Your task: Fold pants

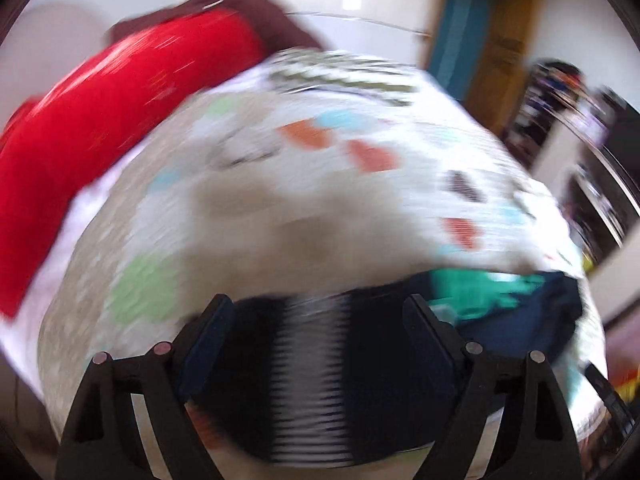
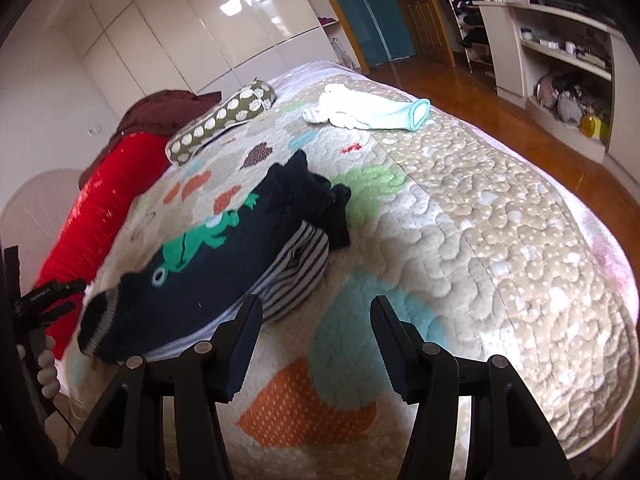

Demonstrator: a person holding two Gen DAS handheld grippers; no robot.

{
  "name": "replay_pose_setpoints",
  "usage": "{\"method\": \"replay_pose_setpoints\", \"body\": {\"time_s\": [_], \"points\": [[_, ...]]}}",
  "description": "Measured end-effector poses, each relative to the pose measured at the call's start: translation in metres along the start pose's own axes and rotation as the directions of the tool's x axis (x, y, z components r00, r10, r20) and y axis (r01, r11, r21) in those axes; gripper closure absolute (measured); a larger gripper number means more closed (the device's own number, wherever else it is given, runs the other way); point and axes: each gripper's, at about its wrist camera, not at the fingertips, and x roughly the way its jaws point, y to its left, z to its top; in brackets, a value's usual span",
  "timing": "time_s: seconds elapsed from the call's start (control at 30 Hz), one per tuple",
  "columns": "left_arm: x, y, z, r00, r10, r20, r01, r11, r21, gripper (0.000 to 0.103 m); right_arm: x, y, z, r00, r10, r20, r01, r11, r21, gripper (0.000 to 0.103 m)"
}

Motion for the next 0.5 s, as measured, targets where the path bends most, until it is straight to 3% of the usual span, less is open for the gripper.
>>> {"method": "replay_pose_setpoints", "body": {"time_s": [0.13, 0.23, 0.33, 0.4, 0.5], "points": [[0.025, -0.085, 0.021, 0.978, -0.183, -0.096, 0.191, 0.978, 0.083, 0.017, 0.018, -0.01, 0.016, 0.998, 0.064, -0.017, -0.063, 0.997, 0.047, 0.041], [0.059, -0.16, 0.033, 0.933, -0.294, -0.21, 0.324, 0.937, 0.128, 0.017, 0.031, -0.015, 0.023, 0.994, 0.102, -0.027, -0.1, 0.992, 0.077, 0.041], [0.087, -0.221, 0.036, 0.911, -0.305, -0.278, 0.366, 0.908, 0.203, 0.017, 0.041, -0.015, 0.028, 0.991, 0.134, -0.031, -0.13, 0.987, 0.089, 0.041], [0.109, -0.257, 0.035, 0.881, -0.317, -0.351, 0.413, 0.879, 0.241, 0.017, 0.046, -0.014, 0.031, 0.987, 0.157, -0.034, -0.153, 0.984, 0.085, 0.041], [0.134, -0.29, 0.031, 0.858, -0.286, -0.427, 0.433, 0.85, 0.3, 0.017, 0.055, -0.011, 0.035, 0.984, 0.17, -0.046, -0.166, 0.983, 0.072, 0.041]]}}
